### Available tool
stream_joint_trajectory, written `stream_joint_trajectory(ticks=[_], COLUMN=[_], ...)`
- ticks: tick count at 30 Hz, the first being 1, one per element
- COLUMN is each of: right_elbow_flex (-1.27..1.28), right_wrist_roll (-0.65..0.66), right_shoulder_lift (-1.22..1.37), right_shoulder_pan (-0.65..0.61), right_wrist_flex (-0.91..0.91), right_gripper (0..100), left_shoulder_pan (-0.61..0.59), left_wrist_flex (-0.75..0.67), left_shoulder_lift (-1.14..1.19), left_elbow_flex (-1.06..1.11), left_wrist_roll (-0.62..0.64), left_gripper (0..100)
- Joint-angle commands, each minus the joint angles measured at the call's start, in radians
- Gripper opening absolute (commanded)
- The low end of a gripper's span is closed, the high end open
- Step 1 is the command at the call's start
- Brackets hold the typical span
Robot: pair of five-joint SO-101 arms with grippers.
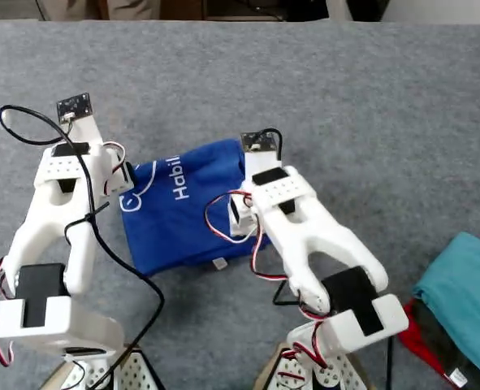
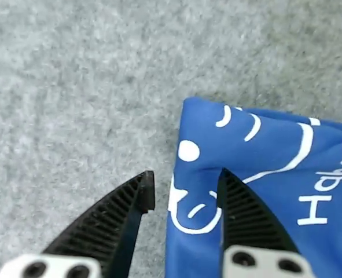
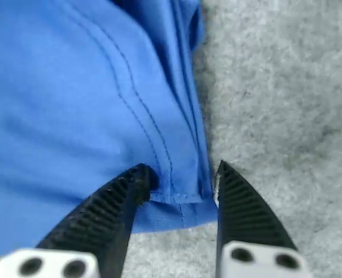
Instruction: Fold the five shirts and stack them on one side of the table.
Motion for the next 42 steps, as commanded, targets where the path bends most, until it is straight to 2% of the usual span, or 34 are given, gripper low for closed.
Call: stream_joint_trajectory(ticks=[1, 9, 17, 22, 24, 28, 31, 34, 38, 42], right_elbow_flex=[-0.022, -0.012, 0.044, 0.044, 0.044, 0.045, 0.044, 0.038, -0.010, -0.082], right_wrist_roll=[-0.011, -0.011, -0.014, -0.008, -0.009, -0.009, -0.006, -0.006, -0.005, -0.003], right_shoulder_lift=[0.021, 0.025, 0.025, 0.025, 0.025, 0.025, 0.024, 0.016, 0.016, -0.036], right_shoulder_pan=[-0.005, -0.010, -0.119, -0.117, -0.117, -0.114, -0.113, -0.111, -0.099, -0.022], right_wrist_flex=[-0.014, -0.012, -0.018, -0.018, -0.018, -0.011, -0.009, 0.015, 0.078, 0.141], right_gripper=[20.0, 19.9, 19.5, 8.3, 7.0, 6.3, 0.1, 0.4, 0.4, 0.4], left_shoulder_pan=[0.021, 0.031, 0.031, 0.035, 0.048, 0.078, 0.083, 0.075, 0.075, 0.075], left_wrist_flex=[-0.014, -0.014, -0.012, -0.012, -0.012, -0.012, -0.006, -0.005, 0.078, 0.167], left_shoulder_lift=[0.008, 0.128, 0.257, 0.272, 0.272, 0.272, 0.266, 0.263, 0.263, 0.262], left_elbow_flex=[-0.058, -0.141, -0.232, -0.261, -0.262, -0.258, -0.264, -0.272, -0.327, -0.390], left_wrist_roll=[0.009, 0.011, 0.103, 0.106, 0.101, 0.101, 0.101, 0.101, 0.101, 0.107], left_gripper=[19, 19, 18, 7, 2, 2, 2, 2, 2, 2])
